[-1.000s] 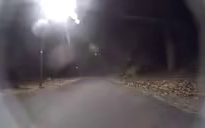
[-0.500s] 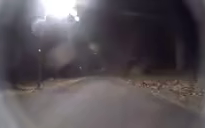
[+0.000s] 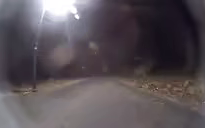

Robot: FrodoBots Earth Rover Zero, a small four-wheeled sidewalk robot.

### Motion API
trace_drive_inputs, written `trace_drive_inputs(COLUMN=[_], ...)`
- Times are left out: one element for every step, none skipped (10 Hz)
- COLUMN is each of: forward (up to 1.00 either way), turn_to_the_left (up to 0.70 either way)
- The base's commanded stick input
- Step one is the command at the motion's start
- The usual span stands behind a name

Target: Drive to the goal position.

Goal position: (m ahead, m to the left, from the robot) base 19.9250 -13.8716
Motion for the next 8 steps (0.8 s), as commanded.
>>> trace_drive_inputs(forward=[1.0,1.0,1.0,1.0,1.0,1.0,1.0,0.45], turn_to_the_left=[0.0,0.0,0.0,0.0,0.0,0.0,0.0,0.0])
